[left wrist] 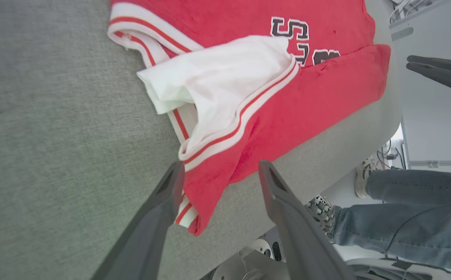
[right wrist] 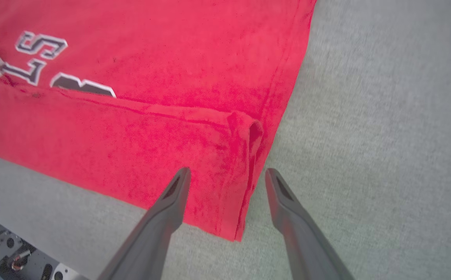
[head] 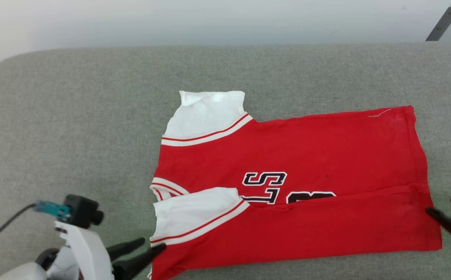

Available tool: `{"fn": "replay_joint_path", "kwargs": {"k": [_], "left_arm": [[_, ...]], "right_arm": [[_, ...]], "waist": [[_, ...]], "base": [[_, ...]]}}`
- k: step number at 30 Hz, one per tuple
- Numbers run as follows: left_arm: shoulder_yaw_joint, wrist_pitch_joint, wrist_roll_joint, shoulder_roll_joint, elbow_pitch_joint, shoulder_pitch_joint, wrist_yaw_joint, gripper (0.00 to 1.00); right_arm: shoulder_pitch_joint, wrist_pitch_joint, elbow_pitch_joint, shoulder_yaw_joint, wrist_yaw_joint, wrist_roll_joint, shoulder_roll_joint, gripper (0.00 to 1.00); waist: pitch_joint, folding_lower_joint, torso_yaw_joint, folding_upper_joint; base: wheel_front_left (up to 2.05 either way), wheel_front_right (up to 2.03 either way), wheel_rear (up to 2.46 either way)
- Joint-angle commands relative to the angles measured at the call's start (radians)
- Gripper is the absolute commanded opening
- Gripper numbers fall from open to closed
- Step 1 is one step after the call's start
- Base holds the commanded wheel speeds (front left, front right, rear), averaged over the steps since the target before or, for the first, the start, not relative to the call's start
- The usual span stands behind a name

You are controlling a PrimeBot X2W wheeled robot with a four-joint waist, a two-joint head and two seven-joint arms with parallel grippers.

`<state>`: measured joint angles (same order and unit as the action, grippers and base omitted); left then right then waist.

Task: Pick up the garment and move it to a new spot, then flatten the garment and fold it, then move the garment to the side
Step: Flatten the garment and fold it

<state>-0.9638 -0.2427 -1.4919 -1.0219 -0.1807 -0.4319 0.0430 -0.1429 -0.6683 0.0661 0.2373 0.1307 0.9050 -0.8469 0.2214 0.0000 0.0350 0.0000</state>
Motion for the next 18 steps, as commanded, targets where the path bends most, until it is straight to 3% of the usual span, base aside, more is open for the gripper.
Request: {"fn": "replay_joint_path", "kwargs": {"k": [1, 7, 13, 18], "left_arm": [[0.017, 0.033, -0.012, -0.009, -0.005, 0.020, 0.002, 1.00], [0.086, 0.216, 0.000, 0.010, 0.023, 0.054, 0.028, 1.00], [0.117, 0.397, 0.107, 0.110, 0.171, 0.015, 0.058, 1.00], [0.168, 0.488, 0.212, 0.210, 0.326, -0.094, 0.042, 1.00]], "right_arm": [[0.013, 0.032, 0.009, -0.033, 0.000, -0.016, 0.020, 1.00], [-0.005, 0.234, 0.014, -0.124, 0.000, -0.142, 0.145, 1.00], [-0.068, 0.540, -0.052, -0.209, 0.000, -0.320, 0.342, 1.00], [-0.114, 0.723, -0.100, -0.263, 0.000, -0.453, 0.467, 1.00]], "waist": [[-0.011, 0.0000, 0.003, 0.0000], [-0.022, 0.0000, 0.008, 0.0000], [-0.021, 0.0000, 0.008, 0.0000], [-0.008, 0.0000, -0.007, 0.0000]], "base": [[0.00, 0.00, 0.00], [0.00, 0.00, 0.00], [0.00, 0.00, 0.00], [0.00, 0.00, 0.00]]}}
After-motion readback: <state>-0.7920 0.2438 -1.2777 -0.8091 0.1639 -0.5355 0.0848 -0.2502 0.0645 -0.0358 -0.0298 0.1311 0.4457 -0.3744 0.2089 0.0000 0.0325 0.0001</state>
